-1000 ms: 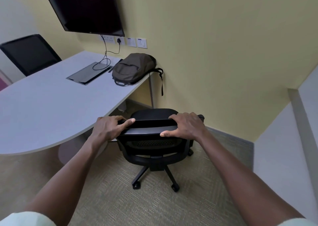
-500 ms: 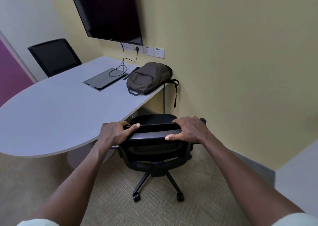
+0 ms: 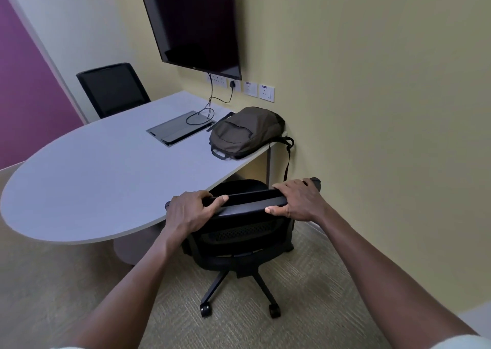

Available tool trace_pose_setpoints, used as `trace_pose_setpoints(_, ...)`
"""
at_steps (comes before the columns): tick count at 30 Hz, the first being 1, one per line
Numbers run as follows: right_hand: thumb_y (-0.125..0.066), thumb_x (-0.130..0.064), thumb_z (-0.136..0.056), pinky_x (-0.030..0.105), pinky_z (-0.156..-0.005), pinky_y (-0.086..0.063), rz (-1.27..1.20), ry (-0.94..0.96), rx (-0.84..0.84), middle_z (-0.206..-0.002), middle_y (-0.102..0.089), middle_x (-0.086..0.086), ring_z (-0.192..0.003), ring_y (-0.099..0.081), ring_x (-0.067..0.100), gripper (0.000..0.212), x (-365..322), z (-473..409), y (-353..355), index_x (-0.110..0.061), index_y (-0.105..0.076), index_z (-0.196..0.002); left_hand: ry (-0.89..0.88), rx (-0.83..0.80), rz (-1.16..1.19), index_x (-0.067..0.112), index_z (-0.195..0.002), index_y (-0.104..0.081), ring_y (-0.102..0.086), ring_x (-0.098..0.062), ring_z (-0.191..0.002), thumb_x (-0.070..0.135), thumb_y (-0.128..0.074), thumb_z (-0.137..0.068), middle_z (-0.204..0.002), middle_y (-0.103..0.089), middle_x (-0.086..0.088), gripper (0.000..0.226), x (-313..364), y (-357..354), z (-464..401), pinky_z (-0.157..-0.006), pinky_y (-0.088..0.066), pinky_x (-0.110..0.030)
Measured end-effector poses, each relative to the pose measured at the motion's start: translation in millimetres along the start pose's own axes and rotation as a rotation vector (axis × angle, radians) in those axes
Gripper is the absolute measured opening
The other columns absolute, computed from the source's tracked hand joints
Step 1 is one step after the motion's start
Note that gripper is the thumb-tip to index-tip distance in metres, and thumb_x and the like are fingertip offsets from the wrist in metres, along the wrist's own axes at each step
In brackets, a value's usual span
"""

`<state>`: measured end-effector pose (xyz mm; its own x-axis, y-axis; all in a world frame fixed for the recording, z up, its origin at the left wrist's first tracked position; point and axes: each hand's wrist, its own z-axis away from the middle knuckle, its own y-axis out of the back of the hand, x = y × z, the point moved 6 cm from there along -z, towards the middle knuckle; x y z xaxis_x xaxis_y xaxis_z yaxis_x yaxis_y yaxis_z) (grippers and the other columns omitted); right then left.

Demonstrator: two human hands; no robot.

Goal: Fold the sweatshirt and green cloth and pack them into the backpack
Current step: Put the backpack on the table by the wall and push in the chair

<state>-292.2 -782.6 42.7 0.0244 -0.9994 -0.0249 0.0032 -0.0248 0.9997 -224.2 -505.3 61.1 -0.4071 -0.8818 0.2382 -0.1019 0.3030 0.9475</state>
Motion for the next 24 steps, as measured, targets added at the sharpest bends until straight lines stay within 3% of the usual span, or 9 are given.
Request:
trace_pose_setpoints(2, -0.003, -0.101, -0.06, 0.047, -0.108, -0.027, -0.006, 0.023, 0.0, -0.138, -0.054, 0.0, -0.129, -0.045, 0.022, 0.119, 9, -13, 0, -0.028, -0.041, -0.146, -0.051, -0.012, -0.007, 0.035, -0.105, -0.07, -0.063, -0.013, -0.078, 0.096, -0.025, -0.073, -0.083, -0.071, 0.01, 0.083, 8, 0, -6, -0.064, -0.048, -0.029)
trace_pose_setpoints(6, -0.006, -0.102, -0.062, 0.045, -0.104, -0.032, 0.017, 0.07, 0.032, -0.125, -0.059, -0.001, -0.119, -0.05, 0.022, 0.114, 29, -43, -1, -0.03, -0.045, -0.141, -0.09, -0.049, -0.047, 0.036, -0.115, -0.067, -0.065, -0.013, -0.086, 0.1, -0.035, -0.065, -0.092, -0.073, 0.011, 0.086, 20, -7, -23, -0.071, -0.051, -0.03)
trace_pose_setpoints(16, 0.003, -0.1, -0.062, 0.046, -0.103, -0.032, 0.069, 0.231, 0.049, -0.121, -0.059, 0.004, -0.116, -0.051, 0.025, 0.117, 81, -107, 5, -0.028, -0.046, -0.14, 0.073, 0.019, -0.071, 0.035, -0.117, -0.066, -0.067, -0.016, -0.094, 0.104, -0.028, -0.06, -0.101, -0.074, 0.01, 0.097, 59, -23, -66, -0.075, -0.051, -0.032)
trace_pose_setpoints(24, 0.001, -0.101, -0.061, 0.046, -0.106, -0.031, 0.075, 0.295, 0.057, -0.123, -0.058, 0.003, -0.118, -0.05, 0.025, 0.118, 109, -155, 5, -0.027, -0.045, -0.141, 0.166, 0.031, -0.079, 0.034, -0.113, -0.068, -0.066, -0.015, -0.09, 0.103, -0.03, -0.06, -0.096, -0.073, 0.01, 0.096, 73, -31, -98, -0.074, -0.053, -0.032)
